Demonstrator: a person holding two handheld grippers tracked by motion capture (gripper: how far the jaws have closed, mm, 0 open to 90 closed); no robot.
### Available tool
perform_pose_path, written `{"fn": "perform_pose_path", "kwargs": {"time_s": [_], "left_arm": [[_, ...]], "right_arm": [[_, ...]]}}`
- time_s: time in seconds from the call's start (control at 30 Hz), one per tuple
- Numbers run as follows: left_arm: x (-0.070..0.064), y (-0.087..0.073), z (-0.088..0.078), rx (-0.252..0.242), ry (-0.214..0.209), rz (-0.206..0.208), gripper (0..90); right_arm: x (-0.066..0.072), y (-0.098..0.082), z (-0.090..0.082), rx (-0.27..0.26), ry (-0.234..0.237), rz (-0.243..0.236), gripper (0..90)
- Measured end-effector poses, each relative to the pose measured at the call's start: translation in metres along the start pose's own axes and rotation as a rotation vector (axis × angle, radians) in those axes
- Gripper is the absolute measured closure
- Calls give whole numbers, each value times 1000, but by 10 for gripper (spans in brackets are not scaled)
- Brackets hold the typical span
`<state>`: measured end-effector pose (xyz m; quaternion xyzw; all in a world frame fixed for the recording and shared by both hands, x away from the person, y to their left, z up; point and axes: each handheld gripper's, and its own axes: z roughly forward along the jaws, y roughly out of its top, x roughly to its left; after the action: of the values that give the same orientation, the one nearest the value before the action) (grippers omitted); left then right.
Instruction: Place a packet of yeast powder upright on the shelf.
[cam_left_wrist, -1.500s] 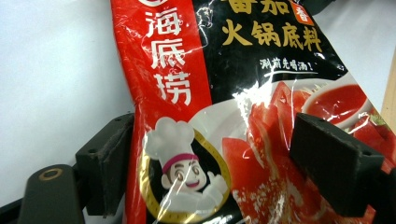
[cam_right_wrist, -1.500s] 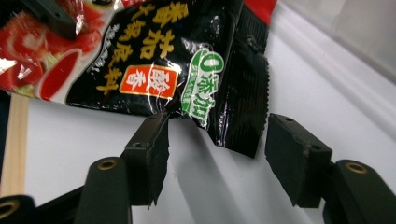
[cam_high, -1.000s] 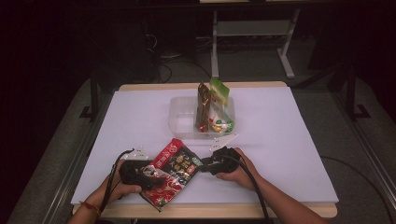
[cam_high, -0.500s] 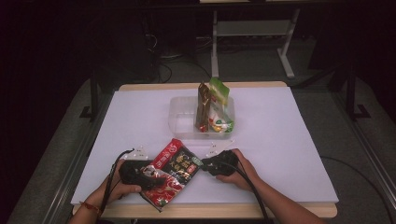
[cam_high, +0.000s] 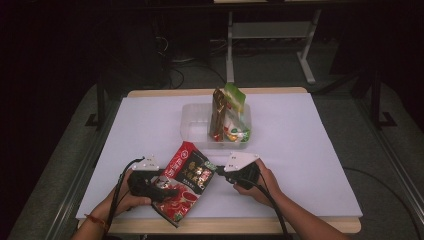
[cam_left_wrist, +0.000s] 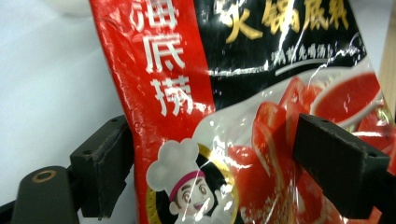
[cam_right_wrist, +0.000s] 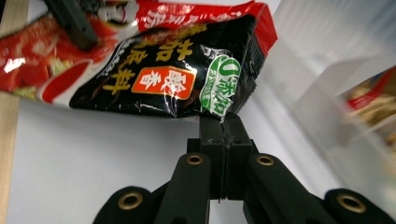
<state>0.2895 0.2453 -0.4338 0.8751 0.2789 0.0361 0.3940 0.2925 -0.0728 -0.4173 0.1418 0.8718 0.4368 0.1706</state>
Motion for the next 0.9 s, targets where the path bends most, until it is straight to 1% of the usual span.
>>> {"fn": "perform_pose_path", "kwargs": {"time_s": [0.07,0.17,0.23,0.33,0.4,0.47,0.53,0.57,0.7,0.8,0.83,0.9], "left_arm": [[-1,5,1,-8,-4,12,141],[-3,14,6,-9,-23,23,141],[-4,19,10,-4,-31,34,141],[-3,25,15,-12,-52,36,141],[-3,29,18,-25,-64,46,143],[-2,32,21,-34,-77,48,143],[-2,37,23,-54,-81,43,147],[-2,39,23,-59,-80,46,145],[-1,45,27,-66,-86,47,144],[-1,47,27,-81,-84,48,159],[-1,48,27,-93,-87,42,168],[2,48,27,-114,-99,22,195]], "right_arm": [[0,4,-7,-30,-19,-14,891],[-2,9,-18,-77,-45,-26,892],[-4,13,-24,-98,-62,-31,892],[-7,15,-29,-121,-77,-31,891],[-10,16,-33,-143,-86,-24,891],[-13,16,-36,-166,-85,-10,890],[-17,16,-38,-194,-63,12,889],[-19,16,-38,-205,-56,14,888],[-21,19,-39,-209,-68,12,888],[-23,23,-41,-227,-77,13,888],[-23,24,-41,-234,-78,8,888],[-25,25,-43,-268,-54,29,888]]}}
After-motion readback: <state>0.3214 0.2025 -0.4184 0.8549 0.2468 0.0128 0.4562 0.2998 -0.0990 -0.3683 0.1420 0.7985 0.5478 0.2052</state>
